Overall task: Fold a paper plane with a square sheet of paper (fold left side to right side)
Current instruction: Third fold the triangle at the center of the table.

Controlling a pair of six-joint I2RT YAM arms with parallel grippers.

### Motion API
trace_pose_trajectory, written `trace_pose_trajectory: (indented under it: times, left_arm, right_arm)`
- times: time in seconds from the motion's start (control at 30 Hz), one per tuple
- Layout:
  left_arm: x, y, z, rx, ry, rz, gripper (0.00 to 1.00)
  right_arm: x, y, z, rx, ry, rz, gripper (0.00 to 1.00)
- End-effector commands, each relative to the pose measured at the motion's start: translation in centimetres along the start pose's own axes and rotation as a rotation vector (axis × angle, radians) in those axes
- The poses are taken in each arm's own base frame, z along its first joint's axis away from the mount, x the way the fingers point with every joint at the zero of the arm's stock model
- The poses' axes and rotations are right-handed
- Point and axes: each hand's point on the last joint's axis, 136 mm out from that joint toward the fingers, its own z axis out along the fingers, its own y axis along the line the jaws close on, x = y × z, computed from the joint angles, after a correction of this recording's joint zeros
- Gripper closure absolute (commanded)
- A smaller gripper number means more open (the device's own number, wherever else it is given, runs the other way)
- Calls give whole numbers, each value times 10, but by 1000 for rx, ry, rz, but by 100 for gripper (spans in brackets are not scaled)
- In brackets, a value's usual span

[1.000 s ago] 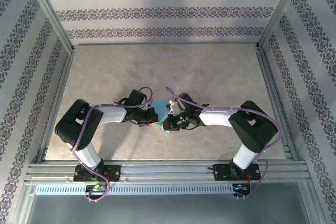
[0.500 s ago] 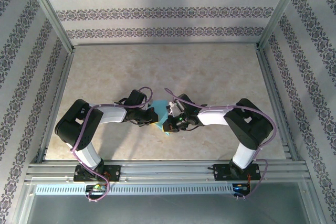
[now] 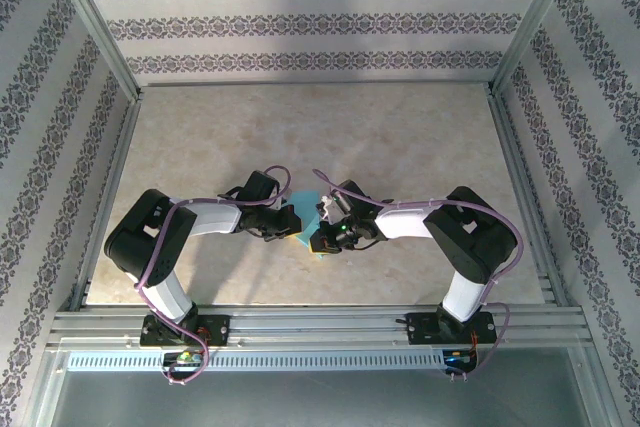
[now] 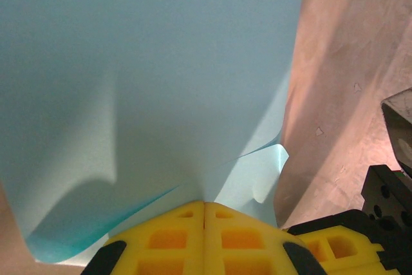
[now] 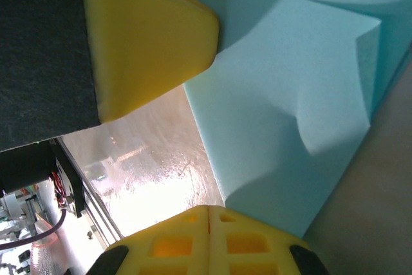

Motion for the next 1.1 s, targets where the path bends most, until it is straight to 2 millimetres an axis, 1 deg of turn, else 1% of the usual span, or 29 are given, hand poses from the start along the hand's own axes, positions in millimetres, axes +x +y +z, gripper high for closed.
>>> trace_pose_trajectory:
  times: [0.0, 0.6, 0.83, 1.07]
  left_arm:
    - [12, 28, 7, -108, 19, -21, 95]
    - [11, 29, 7, -111, 14, -24, 95]
    - [11, 29, 7, -111, 11, -22, 95]
    - [10, 27, 6, -109, 9, -13, 95]
  right_arm:
    - [12, -7, 6, 25, 43, 9, 100]
    - [25, -15, 7, 74, 102, 23, 100]
    - [34, -15, 1, 79, 117, 42, 100]
    - [43, -10, -9, 83, 121, 46, 100]
